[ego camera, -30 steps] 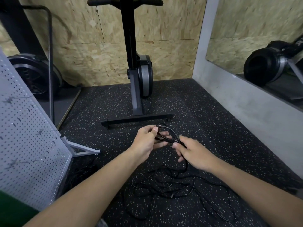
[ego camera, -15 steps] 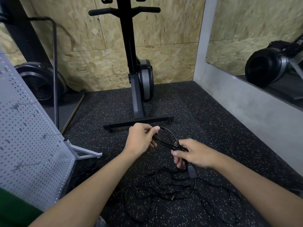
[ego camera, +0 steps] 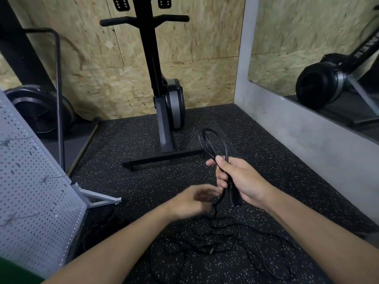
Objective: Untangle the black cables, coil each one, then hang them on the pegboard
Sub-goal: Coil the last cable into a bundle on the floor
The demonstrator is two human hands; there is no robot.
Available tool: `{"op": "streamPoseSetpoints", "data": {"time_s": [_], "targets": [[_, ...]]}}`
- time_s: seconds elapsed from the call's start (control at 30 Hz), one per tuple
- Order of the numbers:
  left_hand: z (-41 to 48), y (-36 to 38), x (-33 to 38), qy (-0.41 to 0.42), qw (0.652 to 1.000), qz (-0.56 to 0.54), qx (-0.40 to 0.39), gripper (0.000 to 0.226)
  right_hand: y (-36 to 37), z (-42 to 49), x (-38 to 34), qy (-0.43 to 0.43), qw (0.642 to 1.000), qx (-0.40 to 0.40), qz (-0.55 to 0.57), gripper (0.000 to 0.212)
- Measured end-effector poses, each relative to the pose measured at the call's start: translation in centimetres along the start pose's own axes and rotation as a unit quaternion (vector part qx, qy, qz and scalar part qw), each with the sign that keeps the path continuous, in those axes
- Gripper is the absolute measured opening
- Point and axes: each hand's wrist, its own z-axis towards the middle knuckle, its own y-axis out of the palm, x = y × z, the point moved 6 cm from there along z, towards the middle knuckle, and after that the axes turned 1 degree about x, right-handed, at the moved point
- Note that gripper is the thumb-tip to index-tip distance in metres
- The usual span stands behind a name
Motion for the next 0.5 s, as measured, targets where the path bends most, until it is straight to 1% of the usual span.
{"op": "streamPoseSetpoints", "data": {"time_s": [0.07, 0.13, 0.2, 0.23, 0.27, 0.3, 0.33, 0.37, 0.43, 0.5], "targets": [[0.4, 1.2, 0.1, 0.002, 0.999, 0.041, -0.014, 0.023, 0.1, 0.3, 0.1, -0.001, 1.0, 0.016, 0.006, 0.03], [0.7, 1.1, 0.1, 0.015, 0.995, 0.097, 0.003, 0.008, -0.4, 0.8, 0.2, 0.002, 0.999, 0.05, 0.017, 0.03], [0.6, 0.5, 0.0, 0.018, 0.988, 0.156, 0.01, 0.013, -1.6, 1.3, 0.7, 0.022, 0.996, 0.087, 0.024, 0.031], [0.6, 0.0, -0.1, 0.016, 0.983, 0.18, 0.017, 0.014, -2.3, 1.4, 0.9, 0.024, 0.994, 0.104, -0.032, 0.031], [0.4, -0.6, -0.1, 0.018, 0.98, 0.197, 0.029, 0.014, -3.2, 1.6, 1.1, 0.022, 0.983, 0.117, -0.14, 0.03], [0.3, -1.3, 0.2, 0.026, 0.976, 0.211, 0.049, 0.013, -3.9, 1.6, 1.1, 0.02, 0.958, 0.119, -0.259, 0.028], [0.1, -1.8, 0.6, 0.04, 0.971, 0.223, 0.072, 0.013, -4.4, 1.5, 1.2, 0.02, 0.927, 0.115, -0.356, 0.025], [-0.1, -2.3, 1.1, 0.065, 0.964, 0.238, 0.095, 0.013, -4.7, 1.5, 1.5, 0.028, 0.904, 0.11, -0.413, 0.023], [-0.5, -2.7, 2.5, 0.133, 0.941, 0.283, 0.131, 0.013, -4.7, 1.3, 1.9, 0.039, 0.879, 0.096, -0.466, 0.02], [-1.3, -3.1, 3.9, 0.2, 0.914, 0.308, 0.173, 0.015, -3.8, 1.1, 2.1, 0.035, 0.86, 0.064, -0.505, 0.022]]}}
